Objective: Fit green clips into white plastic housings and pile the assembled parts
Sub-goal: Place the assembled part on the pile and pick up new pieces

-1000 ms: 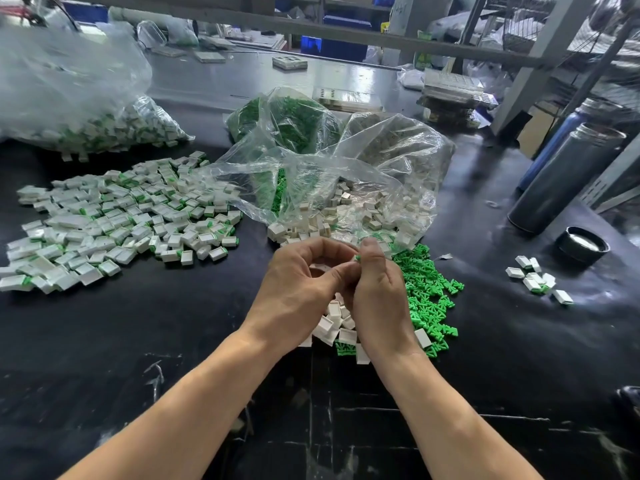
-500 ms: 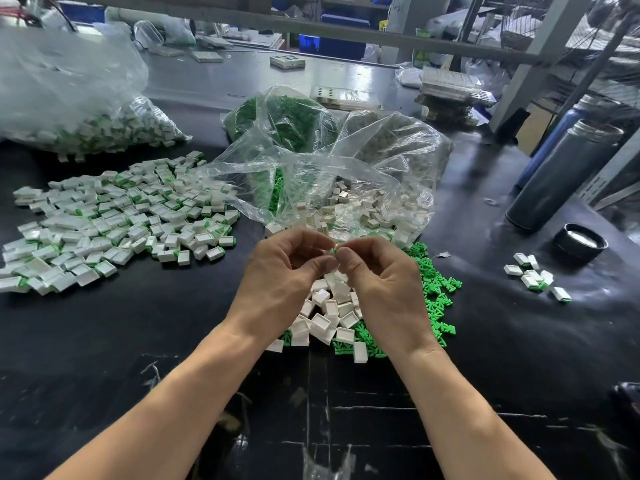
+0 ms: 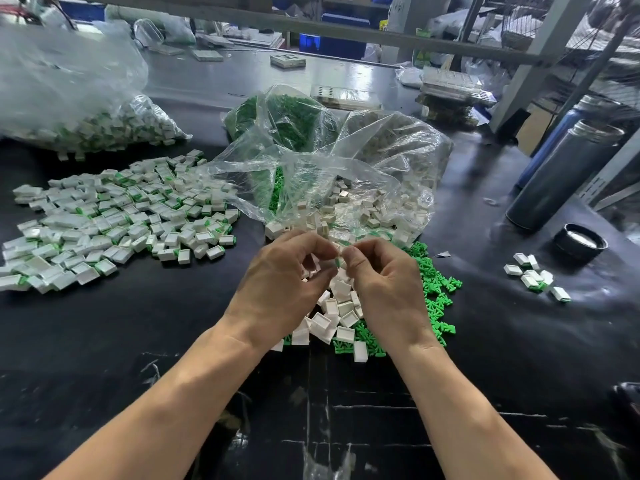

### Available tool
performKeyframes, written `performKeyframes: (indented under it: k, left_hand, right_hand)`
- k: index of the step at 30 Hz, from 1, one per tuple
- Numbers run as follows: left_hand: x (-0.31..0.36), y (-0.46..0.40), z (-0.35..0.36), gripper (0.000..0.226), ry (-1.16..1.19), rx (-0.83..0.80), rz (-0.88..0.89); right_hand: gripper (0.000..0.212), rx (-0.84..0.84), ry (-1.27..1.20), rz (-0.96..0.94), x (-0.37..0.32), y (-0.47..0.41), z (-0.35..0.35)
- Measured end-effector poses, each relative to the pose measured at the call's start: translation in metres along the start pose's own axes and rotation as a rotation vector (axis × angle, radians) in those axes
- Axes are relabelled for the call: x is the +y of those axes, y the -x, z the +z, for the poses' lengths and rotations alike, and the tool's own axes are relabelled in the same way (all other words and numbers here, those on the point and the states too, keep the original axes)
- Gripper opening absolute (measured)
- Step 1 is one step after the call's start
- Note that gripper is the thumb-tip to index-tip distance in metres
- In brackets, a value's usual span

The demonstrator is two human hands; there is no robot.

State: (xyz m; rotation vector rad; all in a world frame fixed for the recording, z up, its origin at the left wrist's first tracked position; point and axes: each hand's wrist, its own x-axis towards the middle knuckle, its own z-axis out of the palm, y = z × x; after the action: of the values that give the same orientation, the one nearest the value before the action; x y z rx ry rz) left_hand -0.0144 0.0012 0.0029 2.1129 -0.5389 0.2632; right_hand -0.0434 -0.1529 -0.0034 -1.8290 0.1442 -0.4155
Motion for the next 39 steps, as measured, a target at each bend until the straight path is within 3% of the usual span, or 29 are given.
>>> performKeyframes:
  k: [7,12,16,23,27,30,35,39]
  left_hand:
    - [-0.006,-0.003,-0.006,0.014,-0.047,0.022,-0.049]
    - [-0.030,-0.012,-0.028,0.018,-0.304,0.175,-0.118]
    - [-0.055,-0.023,-0.051,0.015,-0.553,0.296,-0.285]
    - [-0.075,-0.023,-0.068,0.020,-0.663,0.365,-0.422]
    - [-0.066,-0.025,-0.065,0.025,-0.621,0.352,-0.350]
    - [-0.050,-0.023,-0.053,0.009,-0.458,0.274,-0.201]
    - [-0.038,-0.017,-0.032,0.014,-0.284,0.004,-0.267]
    - [-0.040,-0.015,-0.026,0.030,-0.331,-0.056,-0.303]
  right_hand:
    - [0.010,0.065,0.041,-0.010,0.004,-0.003,-0.008]
    - [0.013,0.073,0.091,0.016,0.005,-0.003,-0.013]
    - [0.011,0.097,0.091,0.046,0.003,-0.006,-0.017]
    - [0.011,0.129,0.119,0.064,0.004,-0.009,-0.025]
    - [0.013,0.107,0.146,0.068,0.005,-0.010,-0.030]
    - [0.014,0.060,0.274,0.092,0.007,-0.013,-0.037]
    - [0.014,0.036,0.474,0.163,0.013,-0.022,-0.056]
    - [0.012,-0.022,0.571,0.260,0.012,-0.025,-0.066]
